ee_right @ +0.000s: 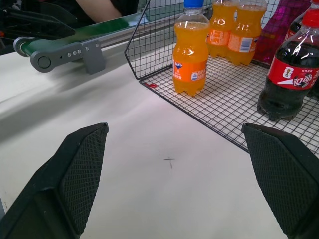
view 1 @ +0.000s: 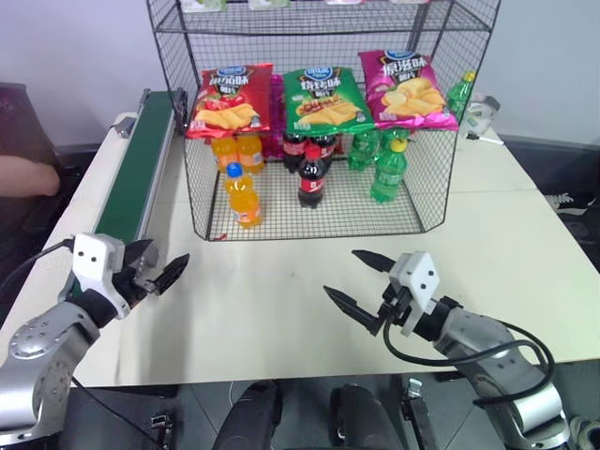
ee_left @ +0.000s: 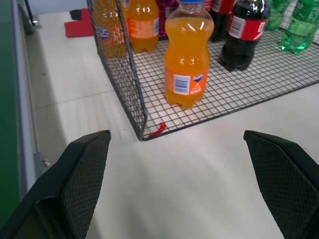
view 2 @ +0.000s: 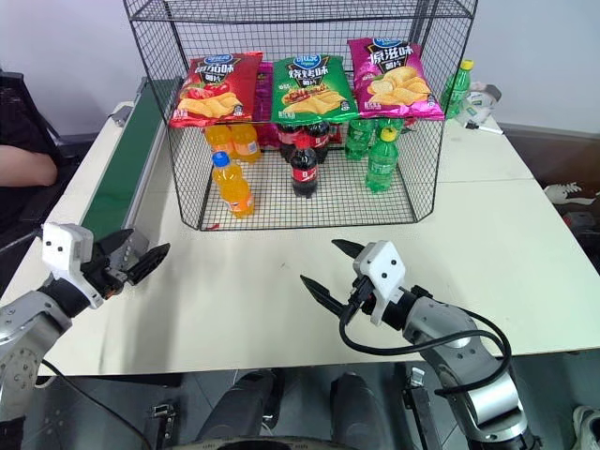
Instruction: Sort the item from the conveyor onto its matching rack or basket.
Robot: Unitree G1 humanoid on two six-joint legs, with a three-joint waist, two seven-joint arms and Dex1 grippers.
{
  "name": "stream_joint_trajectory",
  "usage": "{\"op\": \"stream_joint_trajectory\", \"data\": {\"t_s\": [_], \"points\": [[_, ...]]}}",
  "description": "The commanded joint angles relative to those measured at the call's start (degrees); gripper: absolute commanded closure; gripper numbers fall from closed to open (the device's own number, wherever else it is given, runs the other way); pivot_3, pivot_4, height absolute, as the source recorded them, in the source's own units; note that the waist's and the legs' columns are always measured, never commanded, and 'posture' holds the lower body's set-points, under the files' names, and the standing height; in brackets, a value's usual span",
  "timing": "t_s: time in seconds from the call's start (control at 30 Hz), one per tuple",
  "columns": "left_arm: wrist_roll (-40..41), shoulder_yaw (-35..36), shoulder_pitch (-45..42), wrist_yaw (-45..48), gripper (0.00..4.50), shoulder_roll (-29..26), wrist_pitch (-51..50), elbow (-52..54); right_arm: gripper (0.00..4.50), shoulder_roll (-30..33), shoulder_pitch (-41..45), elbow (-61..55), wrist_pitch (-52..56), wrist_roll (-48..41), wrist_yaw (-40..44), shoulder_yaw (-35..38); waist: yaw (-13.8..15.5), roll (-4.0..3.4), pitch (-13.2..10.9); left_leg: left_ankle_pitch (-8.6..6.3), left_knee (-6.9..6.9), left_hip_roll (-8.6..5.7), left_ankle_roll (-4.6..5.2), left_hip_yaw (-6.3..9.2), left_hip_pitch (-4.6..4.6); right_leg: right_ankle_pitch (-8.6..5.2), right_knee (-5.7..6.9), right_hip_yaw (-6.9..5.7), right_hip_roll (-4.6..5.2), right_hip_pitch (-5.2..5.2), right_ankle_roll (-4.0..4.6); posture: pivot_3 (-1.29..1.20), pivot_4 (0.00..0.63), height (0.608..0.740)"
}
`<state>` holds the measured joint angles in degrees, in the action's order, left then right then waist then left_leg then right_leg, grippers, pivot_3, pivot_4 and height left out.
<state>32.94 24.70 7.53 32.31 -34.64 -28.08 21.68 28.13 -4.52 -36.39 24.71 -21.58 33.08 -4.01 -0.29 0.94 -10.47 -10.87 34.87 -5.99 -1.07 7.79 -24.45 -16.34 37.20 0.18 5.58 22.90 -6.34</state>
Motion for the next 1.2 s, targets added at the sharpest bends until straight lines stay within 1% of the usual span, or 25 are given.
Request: {"op": "stream_joint_trajectory", "data": {"t_s": [0.03, 0.47, 0.6, 0.73, 0.87, 1.1, 1.2], "points": [[0.3, 2.1, 0.3, 0.0, 0.03, 0.1, 1.6, 1.7, 0.0, -0.3, 0.5, -3.1, -0.6, -1.0, 0.0, 0.2, 0.0, 0.0, 0.0, -0.03, 0.0, 0.0, -0.05, 0.0, 0.0, 0.0, 0.0, 0.0, 0.0, 0.0, 0.0, 0.0, 0.15, 0.74], [-0.4, 2.1, 0.6, 0.1, 0.03, -0.2, 1.9, 0.3, 0.0, -0.2, 1.2, -3.5, 0.1, -1.5, 0.2, 0.0, 0.0, 0.0, 0.0, -0.05, 0.0, 0.0, -0.08, 0.0, 0.0, -0.02, -0.01, 0.0, 0.0, 0.0, 0.03, 0.0, 0.15, 0.74], [-0.5, 1.9, 0.1, 0.2, 0.03, -0.4, 1.9, -0.2, 0.0, -0.4, 2.7, -3.2, 1.0, -1.6, -0.2, -0.1, 0.0, 0.0, 0.0, -0.05, 0.0, 0.0, -0.08, 0.0, 0.0, -0.02, -0.01, 0.0, 0.0, 0.0, 0.03, 0.0, 0.15, 0.74], [-0.5, 2.2, -3.6, -0.6, 0.03, -1.2, 1.8, -2.7, 0.0, -0.8, 7.4, -1.4, 3.3, -2.0, -0.9, -0.2, 0.2, 0.0, 0.0, -0.05, 0.0, 0.0, -0.08, 0.01, 0.0, -0.02, 0.0, -0.01, -0.01, 0.01, 0.03, 0.0, 0.15, 0.74], [-0.6, 2.9, -4.2, -0.9, 0.03, -1.0, 2.2, -2.7, 0.0, -1.1, 9.4, -1.3, 5.4, -2.9, -1.3, -0.3, 0.6, 0.0, 0.0, -0.03, 0.0, 0.0, -0.04, 0.0, 0.0, -0.01, -0.08, -0.01, -0.01, 0.0, 0.03, 0.0, 0.15, 0.74], [-1.1, 3.0, -4.9, -2.2, 0.03, -0.9, 2.7, -3.3, 0.0, -1.5, 9.9, -2.7, 7.3, -3.4, -2.2, -0.4, 1.0, 0.0, 0.0, 0.01, -0.03, 0.01, 0.04, -0.01, -0.01, -0.01, -0.06, -0.01, -0.01, 0.03, 0.03, 0.0, 0.15, 0.74], [-1.9, 2.7, -4.6, -2.9, 0.03, -0.3, 3.7, -3.6, 0.0, -2.1, 9.5, -2.8, 7.2, -3.3, -2.9, -0.5, 1.0, 0.0, 0.0, -0.06, -0.02, 0.01, -0.08, -0.01, -0.01, -0.02, -0.08, 0.0, -0.01, 0.0, 0.05, 0.0, 0.15, 0.74]]}}
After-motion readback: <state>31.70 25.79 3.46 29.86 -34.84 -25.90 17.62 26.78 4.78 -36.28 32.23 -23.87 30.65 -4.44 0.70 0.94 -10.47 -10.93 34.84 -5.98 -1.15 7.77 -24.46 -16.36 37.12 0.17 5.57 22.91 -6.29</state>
